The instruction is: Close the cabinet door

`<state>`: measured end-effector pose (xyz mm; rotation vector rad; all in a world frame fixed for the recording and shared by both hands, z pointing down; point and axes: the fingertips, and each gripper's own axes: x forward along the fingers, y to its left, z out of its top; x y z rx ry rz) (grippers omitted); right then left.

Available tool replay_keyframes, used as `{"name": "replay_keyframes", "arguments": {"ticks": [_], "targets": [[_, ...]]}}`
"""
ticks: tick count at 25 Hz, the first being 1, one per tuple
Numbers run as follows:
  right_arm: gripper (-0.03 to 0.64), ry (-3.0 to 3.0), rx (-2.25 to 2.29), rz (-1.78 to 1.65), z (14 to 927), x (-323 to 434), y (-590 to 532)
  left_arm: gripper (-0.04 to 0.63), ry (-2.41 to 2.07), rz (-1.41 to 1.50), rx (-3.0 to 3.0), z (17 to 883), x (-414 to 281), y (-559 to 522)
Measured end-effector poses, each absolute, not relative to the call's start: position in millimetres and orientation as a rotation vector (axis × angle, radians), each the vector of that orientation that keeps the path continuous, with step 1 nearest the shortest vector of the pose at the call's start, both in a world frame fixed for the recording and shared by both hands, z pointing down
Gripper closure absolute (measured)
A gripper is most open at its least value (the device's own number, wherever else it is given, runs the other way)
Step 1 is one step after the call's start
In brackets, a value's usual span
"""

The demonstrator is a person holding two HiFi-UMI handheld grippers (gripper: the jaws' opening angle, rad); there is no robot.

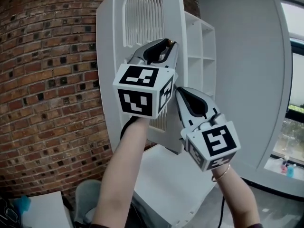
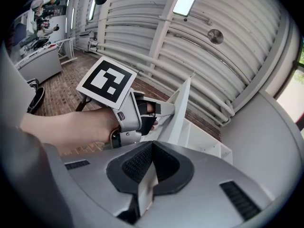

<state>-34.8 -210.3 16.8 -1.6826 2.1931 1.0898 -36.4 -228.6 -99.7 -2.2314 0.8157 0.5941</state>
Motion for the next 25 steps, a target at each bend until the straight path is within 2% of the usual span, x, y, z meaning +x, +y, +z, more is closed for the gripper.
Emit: {"name": "replay_keyframes", "arguments": {"ticks": [11,25], "targets": [[0.617,2.205,-1.747,0.995,25,27,-257,0.515,0.954,0.517,-2.129,-100,15,-267],[0.617,2.321,-1.662,0.925,48,91,-353,0.518,1.169,0.388,-2.057,-97,82,-366]]}}
